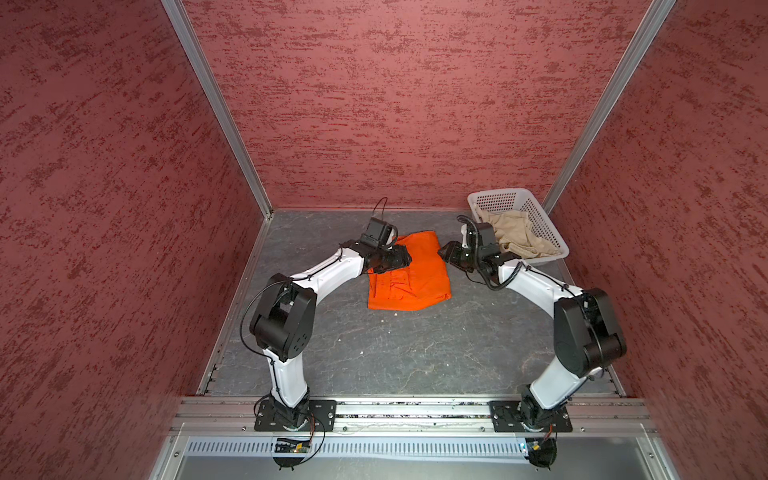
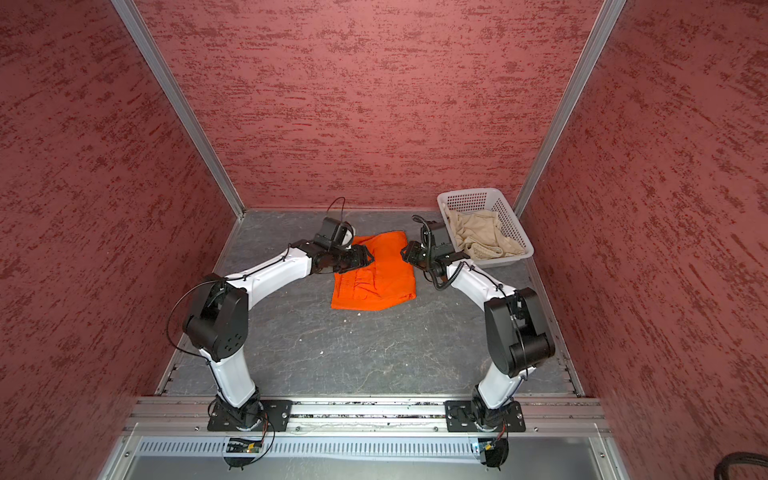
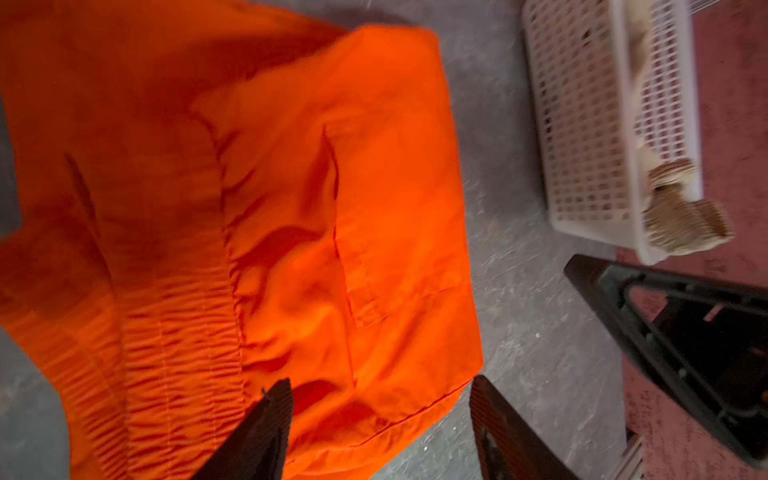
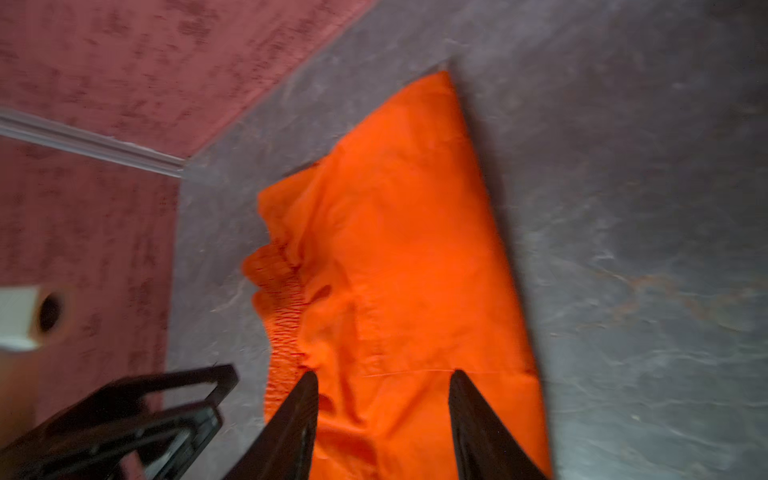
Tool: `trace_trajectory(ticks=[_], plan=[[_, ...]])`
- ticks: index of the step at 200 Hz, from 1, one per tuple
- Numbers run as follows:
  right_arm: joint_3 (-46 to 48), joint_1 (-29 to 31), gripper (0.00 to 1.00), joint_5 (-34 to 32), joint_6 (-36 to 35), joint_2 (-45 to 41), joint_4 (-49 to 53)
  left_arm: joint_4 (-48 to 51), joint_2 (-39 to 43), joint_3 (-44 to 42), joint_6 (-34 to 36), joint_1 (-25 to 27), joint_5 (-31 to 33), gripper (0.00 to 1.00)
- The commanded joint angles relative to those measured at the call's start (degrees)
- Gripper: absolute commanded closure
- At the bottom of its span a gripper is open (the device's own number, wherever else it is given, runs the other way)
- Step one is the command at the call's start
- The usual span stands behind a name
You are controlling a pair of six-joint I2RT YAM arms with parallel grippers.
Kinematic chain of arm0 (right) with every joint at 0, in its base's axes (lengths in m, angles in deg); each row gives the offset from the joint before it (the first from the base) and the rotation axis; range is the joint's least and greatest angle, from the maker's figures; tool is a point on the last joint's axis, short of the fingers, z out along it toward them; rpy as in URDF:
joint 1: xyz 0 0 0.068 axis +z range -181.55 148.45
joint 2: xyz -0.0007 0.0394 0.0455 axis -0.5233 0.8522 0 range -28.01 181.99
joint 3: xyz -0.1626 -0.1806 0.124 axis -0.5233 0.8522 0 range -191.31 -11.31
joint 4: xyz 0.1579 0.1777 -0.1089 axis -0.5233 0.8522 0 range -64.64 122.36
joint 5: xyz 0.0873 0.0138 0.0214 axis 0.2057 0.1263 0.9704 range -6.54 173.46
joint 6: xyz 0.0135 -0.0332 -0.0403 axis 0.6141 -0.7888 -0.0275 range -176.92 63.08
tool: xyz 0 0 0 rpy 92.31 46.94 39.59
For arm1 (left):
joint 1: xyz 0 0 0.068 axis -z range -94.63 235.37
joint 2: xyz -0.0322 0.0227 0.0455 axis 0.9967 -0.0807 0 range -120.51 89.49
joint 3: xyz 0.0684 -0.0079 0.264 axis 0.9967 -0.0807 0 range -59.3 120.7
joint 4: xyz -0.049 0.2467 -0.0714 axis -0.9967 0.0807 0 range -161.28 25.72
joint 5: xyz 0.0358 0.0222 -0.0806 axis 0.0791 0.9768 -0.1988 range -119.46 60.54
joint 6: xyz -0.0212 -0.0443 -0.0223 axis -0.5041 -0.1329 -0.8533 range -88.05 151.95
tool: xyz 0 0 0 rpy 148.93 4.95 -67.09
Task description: Fold and stack the shorts
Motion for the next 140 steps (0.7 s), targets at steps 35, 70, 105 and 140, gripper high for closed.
trace_trajectory(ticks=[35,70,105,140], plan=[[4.95,0.41,0.48,0.15,0.04,3.33,0.45,5.56,-8.47,2.20,-2.04,0.43,6.08,0.32],[7.18,0.35,0.46,-0.93,0.15,0.33,0.00,8.64,-12.71,4.12,-1.06,-1.53,8.31,0.32],[6.87,0.32,0.46,-2.23,-1.38,-2.39,1.65,8.25,-11.99,2.35,-0.68,-6.97,8.73,0.33],[6.74,0.32,0.46,-2.40,-1.71,-4.09,1.90,9.28,-11.46,2.12,1.42,-14.26,8.64,0.34]])
